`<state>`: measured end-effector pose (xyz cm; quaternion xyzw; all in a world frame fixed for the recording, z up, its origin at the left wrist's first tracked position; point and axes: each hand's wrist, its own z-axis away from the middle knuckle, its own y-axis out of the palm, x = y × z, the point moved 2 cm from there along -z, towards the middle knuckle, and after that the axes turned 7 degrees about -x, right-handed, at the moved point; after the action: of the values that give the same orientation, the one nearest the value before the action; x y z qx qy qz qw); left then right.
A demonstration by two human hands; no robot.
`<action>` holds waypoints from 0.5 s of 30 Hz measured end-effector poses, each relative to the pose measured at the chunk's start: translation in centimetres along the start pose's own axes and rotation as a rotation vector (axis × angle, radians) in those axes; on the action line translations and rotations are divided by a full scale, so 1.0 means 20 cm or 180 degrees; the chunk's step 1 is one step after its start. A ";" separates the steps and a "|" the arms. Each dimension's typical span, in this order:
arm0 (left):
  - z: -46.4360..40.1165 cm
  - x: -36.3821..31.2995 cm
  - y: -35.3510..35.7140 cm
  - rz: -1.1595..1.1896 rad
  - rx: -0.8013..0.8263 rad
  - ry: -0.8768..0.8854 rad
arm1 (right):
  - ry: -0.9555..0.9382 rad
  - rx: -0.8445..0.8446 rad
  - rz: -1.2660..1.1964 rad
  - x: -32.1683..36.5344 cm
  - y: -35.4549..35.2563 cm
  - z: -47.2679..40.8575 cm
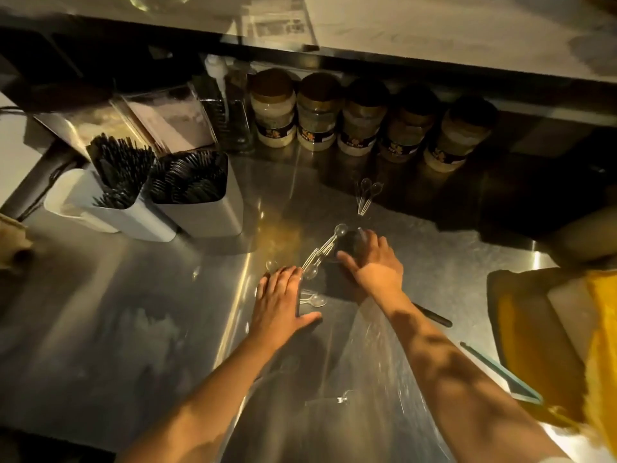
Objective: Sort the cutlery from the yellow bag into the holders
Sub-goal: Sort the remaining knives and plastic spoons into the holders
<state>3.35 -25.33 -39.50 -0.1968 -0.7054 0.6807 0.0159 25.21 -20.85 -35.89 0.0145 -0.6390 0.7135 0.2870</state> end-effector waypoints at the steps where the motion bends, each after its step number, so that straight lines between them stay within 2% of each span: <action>1: -0.01 0.00 0.01 0.0008 -0.0156 0.0015 | -0.0011 0.0159 0.0199 -0.02 0.03 0.01; 4: -0.04 0.02 0.02 0.0024 -0.0363 0.0032 | -0.0154 0.0206 0.0686 -0.05 0.07 0.00; 6: -0.07 0.04 0.02 0.0100 -0.0422 0.0028 | -0.0254 0.0001 0.0701 -0.05 0.07 0.00; 10: -0.15 0.08 0.02 0.0340 -0.0374 -0.0007 | -0.0348 0.0166 0.0727 -0.04 0.07 -0.01; 15: -0.18 0.09 0.04 0.0249 -0.0663 0.0144 | -0.0707 0.0220 0.1001 -0.03 0.09 0.00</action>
<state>2.91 -21.34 -40.54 -0.2400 -0.7636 0.5992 -0.0154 24.90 -21.14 -37.75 0.0030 -0.6363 0.7651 0.0989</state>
